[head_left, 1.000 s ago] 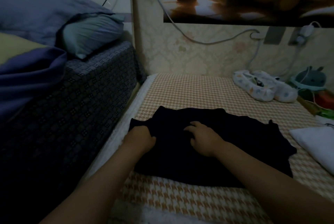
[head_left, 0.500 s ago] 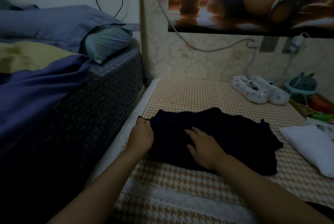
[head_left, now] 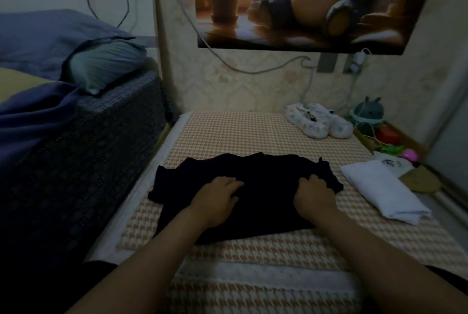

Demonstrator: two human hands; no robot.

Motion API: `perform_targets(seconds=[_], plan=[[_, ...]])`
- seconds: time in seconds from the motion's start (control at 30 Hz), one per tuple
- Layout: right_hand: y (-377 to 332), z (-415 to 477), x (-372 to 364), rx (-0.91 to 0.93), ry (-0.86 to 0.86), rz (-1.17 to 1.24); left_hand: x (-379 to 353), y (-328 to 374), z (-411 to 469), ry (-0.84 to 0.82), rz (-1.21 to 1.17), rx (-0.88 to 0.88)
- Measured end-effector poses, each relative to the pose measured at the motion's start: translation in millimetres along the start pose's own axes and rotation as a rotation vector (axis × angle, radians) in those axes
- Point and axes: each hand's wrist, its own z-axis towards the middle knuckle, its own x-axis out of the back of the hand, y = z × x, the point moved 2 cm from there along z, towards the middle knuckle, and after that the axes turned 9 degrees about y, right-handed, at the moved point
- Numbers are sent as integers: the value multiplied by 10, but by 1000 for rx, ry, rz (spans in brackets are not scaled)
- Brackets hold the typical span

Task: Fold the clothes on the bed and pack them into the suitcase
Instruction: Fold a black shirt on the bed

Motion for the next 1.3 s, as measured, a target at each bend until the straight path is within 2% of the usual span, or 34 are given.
perform_targets(seconds=[0.13, 0.23, 0.33, 0.43, 0.53, 0.6, 0.73, 0.8, 0.9, 0.97, 1.07, 1.2, 1.3], plan=[[508, -9, -128, -159, -141, 93, -340, 224, 93, -328, 66, 69], [663, -9, -147, -178, -65, 257, -488, 312, 150, -389, 197, 22], [712, -7, -203, -178, -66, 312, -611, 416, 175, -368, 188, -30], [743, 0, -188, -306, 54, 440, -702, 477, 181, -371, 192, -61], [797, 9, -147, -340, -2, 538, -692, 496, 193, -363, 206, -60], [890, 40, -77, -290, -24, 436, -645, 510, 224, -317, 206, -56], [1024, 94, 9, -221, -27, 157, -605, 545, 376, -113, 171, -51], [986, 163, -4, -131, -1, 75, -623, 499, 517, -77, 165, -46], [778, 368, -5, 150, 158, 43, -651, 328, 784, -65, 204, -13], [562, 478, 0, 269, 137, 124, -683, 199, 936, -131, 254, -4], [317, 695, -196, 427, 127, -39, -781, -13, 1149, -195, 182, 10], [296, 1072, -463, 357, 203, -184, -838, -404, 1437, 3, -27, 68], [289, 1344, -508, 214, 220, -36, -810, -657, 1627, 46, 35, 51]])
